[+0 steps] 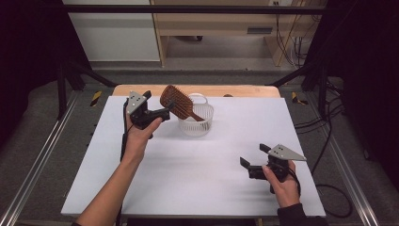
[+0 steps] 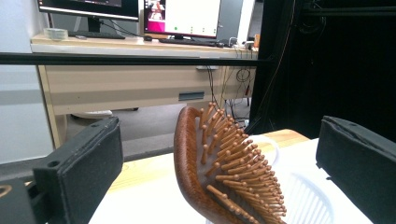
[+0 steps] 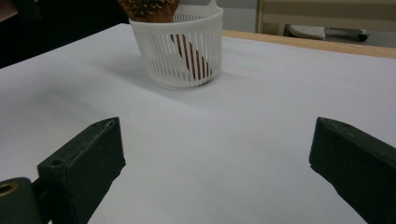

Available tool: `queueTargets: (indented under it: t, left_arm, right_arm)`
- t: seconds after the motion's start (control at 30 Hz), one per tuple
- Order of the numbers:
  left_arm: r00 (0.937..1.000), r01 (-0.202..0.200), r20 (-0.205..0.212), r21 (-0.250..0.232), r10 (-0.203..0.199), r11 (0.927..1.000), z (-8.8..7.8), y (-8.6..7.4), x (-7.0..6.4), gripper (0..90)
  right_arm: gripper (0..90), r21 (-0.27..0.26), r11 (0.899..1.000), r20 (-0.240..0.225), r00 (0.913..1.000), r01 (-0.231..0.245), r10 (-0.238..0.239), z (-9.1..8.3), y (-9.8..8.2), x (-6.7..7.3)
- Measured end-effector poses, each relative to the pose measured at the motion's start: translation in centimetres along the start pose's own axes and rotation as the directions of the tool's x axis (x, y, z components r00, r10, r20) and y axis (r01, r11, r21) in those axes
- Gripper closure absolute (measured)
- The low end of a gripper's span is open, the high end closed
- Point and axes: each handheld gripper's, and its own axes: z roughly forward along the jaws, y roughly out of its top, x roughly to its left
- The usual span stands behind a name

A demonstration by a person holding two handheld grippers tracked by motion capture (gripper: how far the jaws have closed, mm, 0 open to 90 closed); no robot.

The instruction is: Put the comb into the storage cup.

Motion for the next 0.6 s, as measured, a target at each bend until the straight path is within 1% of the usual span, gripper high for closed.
queueTargets:
  t: [0.1, 0.17, 0.3, 0.43, 0.6]
  left_arm:
    - [0.9999, 0.009, 0.004, 0.000, -0.009, 1.0000, 0.0, 0.1, 0.0, 1.0]
    - [0.9997, 0.025, 0.006, -0.004, -0.025, 0.9997, 0.1, 0.2, 0.1, 1.0]
    - [0.9993, 0.036, 0.010, -0.010, -0.036, 0.9993, 0.0, 0.5, 0.1, 1.0]
    - [0.9996, 0.024, 0.016, -0.008, -0.024, 0.9997, -0.6, 1.1, 0.0, 1.0]
    - [0.9999, 0.004, 0.016, -0.003, -0.004, 1.0000, -1.8, 2.0, 0.3, 1.0]
  right_arm:
    - [3.7, 0.001, 1.000, 0.002, 1.0000, 0.002, -0.002, 0.0, 0.0, 0.0]
    - [3.7, -0.004, 1.000, 0.010, 0.9999, 0.011, -0.011, -0.1, 0.1, 0.1]
    - [3.7, -0.012, 1.000, 0.015, 0.9999, 0.008, -0.007, -0.2, 0.1, 0.0]
    - [3.7, -0.008, 1.000, 0.013, 0.9999, 0.011, -0.011, -0.1, 0.1, 0.0]
    - [3.7, -0.007, 1.000, 0.010, 0.9999, 0.014, -0.014, -0.1, 0.1, 0.1]
